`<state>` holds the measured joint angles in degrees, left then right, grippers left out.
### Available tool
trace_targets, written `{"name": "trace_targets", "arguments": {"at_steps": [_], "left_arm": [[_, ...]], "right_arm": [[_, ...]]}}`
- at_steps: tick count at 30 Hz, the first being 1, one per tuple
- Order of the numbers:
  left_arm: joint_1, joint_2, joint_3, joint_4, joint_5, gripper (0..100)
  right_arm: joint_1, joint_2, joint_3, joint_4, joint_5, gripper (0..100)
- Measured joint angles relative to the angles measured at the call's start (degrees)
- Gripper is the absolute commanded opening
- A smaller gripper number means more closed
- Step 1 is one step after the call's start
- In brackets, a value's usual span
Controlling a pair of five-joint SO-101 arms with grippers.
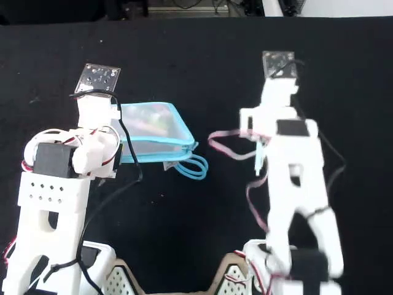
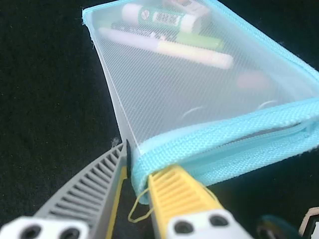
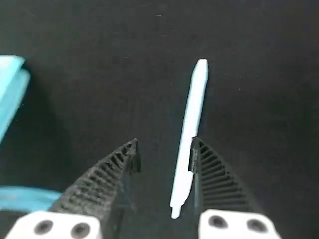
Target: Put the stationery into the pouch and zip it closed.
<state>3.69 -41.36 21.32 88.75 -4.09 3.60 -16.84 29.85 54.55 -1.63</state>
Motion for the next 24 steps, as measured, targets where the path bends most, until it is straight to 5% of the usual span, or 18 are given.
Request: {"name": "trace_targets", "arguments": {"at_steps": [14, 24], "left_arm": [[0.00, 0.00, 0.00, 0.00, 0.00, 3], [0.00, 0.00, 0.00, 0.00, 0.00, 3]], "right_arm": [[3.34, 33.58, -23.38, 0.18, 0.00, 16.3], [3.34, 51.34, -46.68, 10.90, 0.00, 16.3]]}}
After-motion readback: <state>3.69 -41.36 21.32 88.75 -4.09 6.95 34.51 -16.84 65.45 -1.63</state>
